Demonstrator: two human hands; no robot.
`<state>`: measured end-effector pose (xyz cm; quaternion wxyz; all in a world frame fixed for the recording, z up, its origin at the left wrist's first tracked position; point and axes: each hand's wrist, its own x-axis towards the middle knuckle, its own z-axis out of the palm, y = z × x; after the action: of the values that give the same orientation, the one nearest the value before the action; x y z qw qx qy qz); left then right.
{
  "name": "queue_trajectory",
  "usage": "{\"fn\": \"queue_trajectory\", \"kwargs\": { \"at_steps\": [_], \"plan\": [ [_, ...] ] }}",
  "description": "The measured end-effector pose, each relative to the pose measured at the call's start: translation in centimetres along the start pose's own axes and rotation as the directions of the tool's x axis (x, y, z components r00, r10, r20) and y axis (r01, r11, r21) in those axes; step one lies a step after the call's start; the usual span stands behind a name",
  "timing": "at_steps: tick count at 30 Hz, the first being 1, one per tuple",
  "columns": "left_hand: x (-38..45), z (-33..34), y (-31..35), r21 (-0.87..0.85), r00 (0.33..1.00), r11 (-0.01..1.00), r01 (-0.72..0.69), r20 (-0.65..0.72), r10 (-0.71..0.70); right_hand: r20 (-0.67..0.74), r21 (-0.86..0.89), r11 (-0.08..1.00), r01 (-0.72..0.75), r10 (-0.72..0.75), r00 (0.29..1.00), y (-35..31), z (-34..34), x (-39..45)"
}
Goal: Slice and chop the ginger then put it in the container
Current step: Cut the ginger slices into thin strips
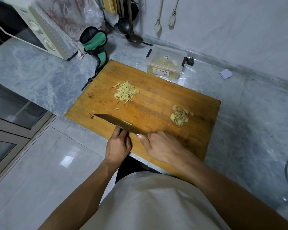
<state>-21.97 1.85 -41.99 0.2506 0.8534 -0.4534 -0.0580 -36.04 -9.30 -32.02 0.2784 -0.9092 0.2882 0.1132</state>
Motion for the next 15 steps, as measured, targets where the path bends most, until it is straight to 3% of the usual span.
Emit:
{"fn": "queue_trajectory", "kwargs": {
  "at_steps": [15],
  "plan": [
    [-0.27,0.56,0.11,-0.021,0.998,1.0,0.017,-0.058,-0.018,-0.016,0.0,1.0,0.018,-0.018,1.0,-0.36,-0.04,0.02]
  ]
}}
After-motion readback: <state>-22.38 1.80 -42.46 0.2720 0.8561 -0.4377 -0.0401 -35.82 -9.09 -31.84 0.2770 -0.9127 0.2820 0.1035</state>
